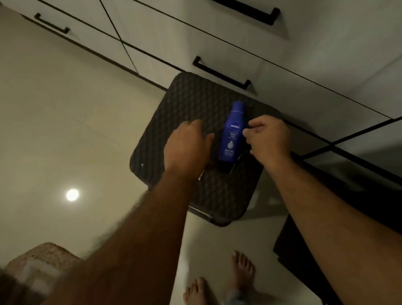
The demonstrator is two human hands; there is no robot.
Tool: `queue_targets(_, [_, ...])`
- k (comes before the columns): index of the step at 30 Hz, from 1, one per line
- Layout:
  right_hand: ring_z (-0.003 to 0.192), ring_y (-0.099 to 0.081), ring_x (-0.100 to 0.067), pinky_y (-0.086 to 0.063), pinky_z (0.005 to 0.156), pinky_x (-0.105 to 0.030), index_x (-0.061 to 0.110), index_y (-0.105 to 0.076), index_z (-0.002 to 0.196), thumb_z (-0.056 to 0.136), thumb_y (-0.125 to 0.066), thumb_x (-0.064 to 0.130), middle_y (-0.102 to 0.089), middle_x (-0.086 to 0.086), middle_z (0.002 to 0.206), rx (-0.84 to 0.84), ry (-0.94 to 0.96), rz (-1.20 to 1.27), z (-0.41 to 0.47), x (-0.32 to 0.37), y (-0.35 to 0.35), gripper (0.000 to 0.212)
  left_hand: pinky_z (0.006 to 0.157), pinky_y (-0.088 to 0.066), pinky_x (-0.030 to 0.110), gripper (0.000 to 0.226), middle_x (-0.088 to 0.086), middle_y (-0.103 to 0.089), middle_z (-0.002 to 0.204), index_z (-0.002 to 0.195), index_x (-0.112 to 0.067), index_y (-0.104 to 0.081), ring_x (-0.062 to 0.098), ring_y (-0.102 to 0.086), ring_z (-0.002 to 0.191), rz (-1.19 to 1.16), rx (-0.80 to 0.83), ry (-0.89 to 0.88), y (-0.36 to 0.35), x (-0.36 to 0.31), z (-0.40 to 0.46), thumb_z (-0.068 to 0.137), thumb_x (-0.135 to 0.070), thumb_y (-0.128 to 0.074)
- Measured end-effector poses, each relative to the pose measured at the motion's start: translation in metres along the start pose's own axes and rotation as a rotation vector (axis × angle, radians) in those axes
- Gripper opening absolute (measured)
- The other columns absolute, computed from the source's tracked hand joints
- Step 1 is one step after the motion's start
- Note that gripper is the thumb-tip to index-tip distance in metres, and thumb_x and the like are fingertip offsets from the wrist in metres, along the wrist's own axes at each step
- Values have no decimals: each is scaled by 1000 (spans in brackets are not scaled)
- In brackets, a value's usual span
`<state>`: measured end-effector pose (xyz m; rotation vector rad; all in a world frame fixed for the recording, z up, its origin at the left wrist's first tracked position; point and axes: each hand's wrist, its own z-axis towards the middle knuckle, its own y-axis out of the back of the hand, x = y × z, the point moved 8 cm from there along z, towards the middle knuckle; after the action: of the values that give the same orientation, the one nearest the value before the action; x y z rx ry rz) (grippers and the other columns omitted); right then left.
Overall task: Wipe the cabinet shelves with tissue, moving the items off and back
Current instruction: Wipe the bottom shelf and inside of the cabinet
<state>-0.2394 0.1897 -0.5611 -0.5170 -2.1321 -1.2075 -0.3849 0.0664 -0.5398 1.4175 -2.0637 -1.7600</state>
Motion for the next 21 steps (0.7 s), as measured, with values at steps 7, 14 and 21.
queue_targets(7, [92,-66,-15,-56,86,-43,11,-61,117,83,-73,15,-65,4,89,140,-42,117,-3,-8,-24,36,77,-45,24,35,2,-59,115,129,-14,-55,9,-53,96,-363,123,188,-40,-21,18,96,-25,-56])
queue_targets(14, [84,-66,-4,-56,76,-24,16,-67,106,86,-67,4,-69,7,89,190,-94,439,-33,-8,-5,24,95,-49,35,36,2,-57,127,131,-14,-56,15,-55,113,-654,126,235,-34,-26,-9,95,-20,-58])
queue_targets(21, [99,-67,-7,-56,86,-32,22,-61,122,87,-66,8,-70,6,107,200,-24,529,-107,-2,56,38,83,-55,27,27,-6,-60,108,119,-18,-58,10,-62,101,-839,214,136,-2,-63,-87,93,-14,-60])
